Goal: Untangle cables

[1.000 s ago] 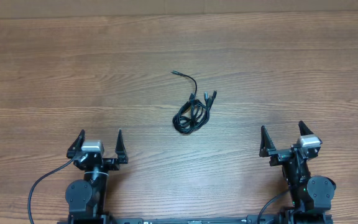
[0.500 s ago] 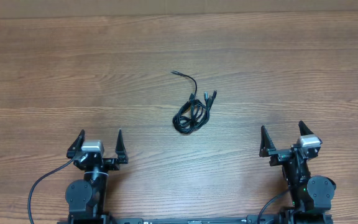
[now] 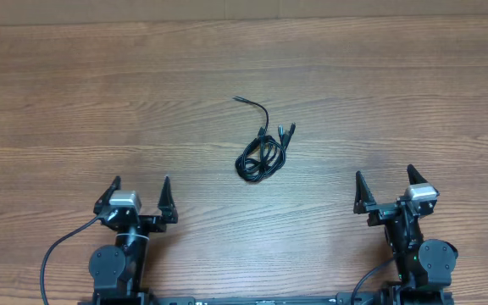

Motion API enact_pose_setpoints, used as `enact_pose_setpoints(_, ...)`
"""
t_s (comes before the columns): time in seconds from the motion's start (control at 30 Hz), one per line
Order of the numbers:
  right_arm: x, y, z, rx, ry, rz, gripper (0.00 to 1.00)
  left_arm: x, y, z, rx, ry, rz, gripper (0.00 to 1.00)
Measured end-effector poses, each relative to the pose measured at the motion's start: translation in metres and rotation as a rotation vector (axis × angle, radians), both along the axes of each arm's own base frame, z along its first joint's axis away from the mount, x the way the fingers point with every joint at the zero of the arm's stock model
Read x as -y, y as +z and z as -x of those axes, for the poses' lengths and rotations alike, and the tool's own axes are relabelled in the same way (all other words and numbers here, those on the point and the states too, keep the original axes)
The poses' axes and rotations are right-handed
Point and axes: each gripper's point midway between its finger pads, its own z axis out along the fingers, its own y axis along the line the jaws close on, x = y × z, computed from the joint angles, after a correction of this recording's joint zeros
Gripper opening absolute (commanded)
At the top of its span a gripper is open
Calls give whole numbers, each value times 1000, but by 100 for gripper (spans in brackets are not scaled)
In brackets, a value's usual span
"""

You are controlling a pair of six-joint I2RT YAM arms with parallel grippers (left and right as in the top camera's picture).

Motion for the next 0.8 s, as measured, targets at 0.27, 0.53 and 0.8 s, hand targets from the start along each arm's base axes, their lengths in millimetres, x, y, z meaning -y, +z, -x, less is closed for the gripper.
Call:
enact_pose_setpoints(0.27,0,0,0,0,0,0,100,27,1,6,-24,-155,57,100)
enact_pose_setpoints(0.53,0,0,0,0,0,0,100,35,23,19,-81,-197,90,100)
enact_pose_setpoints(0.8,0,0,0,1,-1,0,100,38,50,10,-148,-215,103,100)
